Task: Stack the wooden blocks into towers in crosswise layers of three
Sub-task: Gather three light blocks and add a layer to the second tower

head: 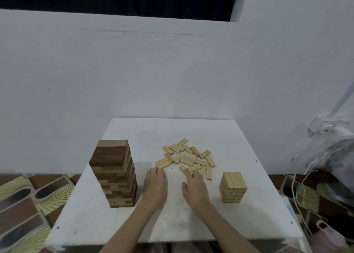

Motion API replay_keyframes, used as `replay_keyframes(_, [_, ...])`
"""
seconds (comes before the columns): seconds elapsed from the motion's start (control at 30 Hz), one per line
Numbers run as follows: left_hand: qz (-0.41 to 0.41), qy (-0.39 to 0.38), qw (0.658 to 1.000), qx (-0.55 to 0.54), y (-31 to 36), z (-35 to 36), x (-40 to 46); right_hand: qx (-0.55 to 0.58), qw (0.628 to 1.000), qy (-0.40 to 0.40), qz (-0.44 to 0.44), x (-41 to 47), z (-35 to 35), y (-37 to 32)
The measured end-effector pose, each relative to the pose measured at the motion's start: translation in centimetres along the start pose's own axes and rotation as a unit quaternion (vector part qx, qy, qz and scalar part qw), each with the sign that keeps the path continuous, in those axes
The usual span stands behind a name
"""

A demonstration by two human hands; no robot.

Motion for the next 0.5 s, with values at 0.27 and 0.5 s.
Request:
replay_keyframes(0.27, [0.029, -0.011, 0.994, -0.103, 1.0, 0.3, 0.1, 0.017, 0.999, 0.032, 0.015, 0.0, 0.0, 0.6])
replay_keyframes(0.5, [0.056, -0.020, 0.980, -0.192, 0.8, 1.0, -0.5, 0.101, 0.994, 0.043, -0.003, -0.6, 0.2, 0.8])
Point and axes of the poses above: each hand's wrist, its own x-axis towards the middle knuckle, its own z-axis out of the palm, y = z × x, the point moved 2 cm from there along x, towards the middle knuckle, and after that the axes turned 14 degrees about x, right-handed, at the moved point
